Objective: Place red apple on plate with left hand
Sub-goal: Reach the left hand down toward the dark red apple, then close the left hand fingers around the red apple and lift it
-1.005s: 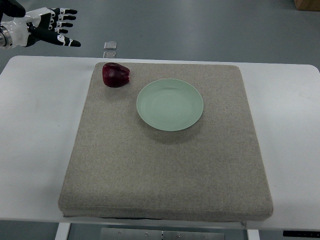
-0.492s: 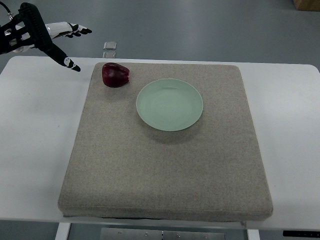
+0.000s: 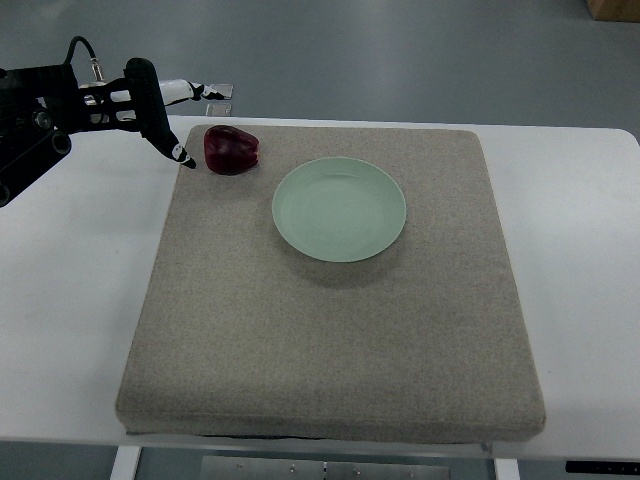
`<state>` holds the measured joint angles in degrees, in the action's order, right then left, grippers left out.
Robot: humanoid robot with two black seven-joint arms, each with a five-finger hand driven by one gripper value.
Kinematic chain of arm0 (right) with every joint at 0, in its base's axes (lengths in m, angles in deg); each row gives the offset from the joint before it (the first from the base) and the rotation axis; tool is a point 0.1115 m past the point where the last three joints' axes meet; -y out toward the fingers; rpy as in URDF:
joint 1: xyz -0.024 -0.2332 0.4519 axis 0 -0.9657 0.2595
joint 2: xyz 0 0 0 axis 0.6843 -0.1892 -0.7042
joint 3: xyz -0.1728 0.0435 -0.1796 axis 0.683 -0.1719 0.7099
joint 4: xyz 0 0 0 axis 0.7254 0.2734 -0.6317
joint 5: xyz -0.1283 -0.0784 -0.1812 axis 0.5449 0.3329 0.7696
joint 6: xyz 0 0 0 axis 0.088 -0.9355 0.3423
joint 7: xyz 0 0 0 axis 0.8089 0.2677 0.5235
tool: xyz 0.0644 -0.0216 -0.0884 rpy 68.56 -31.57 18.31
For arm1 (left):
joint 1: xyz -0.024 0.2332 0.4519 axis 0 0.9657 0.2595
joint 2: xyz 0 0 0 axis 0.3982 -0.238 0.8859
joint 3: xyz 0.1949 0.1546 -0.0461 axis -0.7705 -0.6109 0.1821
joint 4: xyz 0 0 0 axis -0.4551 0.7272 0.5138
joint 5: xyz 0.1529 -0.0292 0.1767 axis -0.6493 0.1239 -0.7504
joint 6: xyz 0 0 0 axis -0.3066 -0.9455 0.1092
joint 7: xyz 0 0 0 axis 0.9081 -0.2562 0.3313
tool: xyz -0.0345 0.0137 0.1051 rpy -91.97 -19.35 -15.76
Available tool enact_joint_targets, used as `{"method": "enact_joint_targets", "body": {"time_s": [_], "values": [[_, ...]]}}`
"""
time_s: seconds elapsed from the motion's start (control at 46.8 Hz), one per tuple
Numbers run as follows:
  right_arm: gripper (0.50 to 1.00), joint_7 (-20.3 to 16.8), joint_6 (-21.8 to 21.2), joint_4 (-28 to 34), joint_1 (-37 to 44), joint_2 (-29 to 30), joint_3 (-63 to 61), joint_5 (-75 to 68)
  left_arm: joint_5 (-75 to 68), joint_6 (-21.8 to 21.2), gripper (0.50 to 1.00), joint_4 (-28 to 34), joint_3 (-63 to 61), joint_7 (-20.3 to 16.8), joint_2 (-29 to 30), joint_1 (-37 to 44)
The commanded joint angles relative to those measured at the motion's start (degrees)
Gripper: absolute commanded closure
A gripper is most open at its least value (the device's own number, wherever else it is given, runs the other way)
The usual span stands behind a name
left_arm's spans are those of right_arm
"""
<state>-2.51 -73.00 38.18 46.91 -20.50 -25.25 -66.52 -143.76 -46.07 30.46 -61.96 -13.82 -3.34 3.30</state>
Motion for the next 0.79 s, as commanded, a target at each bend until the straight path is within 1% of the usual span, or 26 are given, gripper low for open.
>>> {"method": "enact_joint_targets", "body": {"time_s": [0.0, 0.107, 0.342, 0.406, 0.492, 0.577, 0.77], "values": [[0.568, 0.0, 0.0, 0.0, 0.0, 0.0, 0.0, -0.01, 0.17, -1.55, 0.516, 1.94, -2.03, 0.0, -1.31, -0.04], [0.568, 0.0, 0.0, 0.0, 0.0, 0.0, 0.0, -0.09, 0.52, -2.95, 0.516, 3.79, -2.56, 0.0, -2.63, 0.05], [0.568, 0.0, 0.0, 0.0, 0.0, 0.0, 0.0, -0.01, 0.88, -3.13, 0.516, 4.14, -2.48, 0.0, -5.36, 0.22], [0.568, 0.0, 0.0, 0.0, 0.0, 0.0, 0.0, -0.01, 0.88, -3.31, 0.516, 5.19, -2.48, 0.0, -6.24, 0.22], [0.568, 0.0, 0.0, 0.0, 0.0, 0.0, 0.0, -0.01, 0.88, -5.06, 0.516, 6.69, -2.48, 0.0, -7.82, 0.66], [0.568, 0.0, 0.0, 0.0, 0.0, 0.0, 0.0, -0.01, 0.79, -7.0, 0.516, 7.04, -2.74, 0.0, -8.17, 1.45], [0.568, 0.0, 0.0, 0.0, 0.0, 0.0, 0.0, -0.01, 0.79, -7.26, 0.516, 7.39, -3.18, -0.09, -8.17, 1.45]]}}
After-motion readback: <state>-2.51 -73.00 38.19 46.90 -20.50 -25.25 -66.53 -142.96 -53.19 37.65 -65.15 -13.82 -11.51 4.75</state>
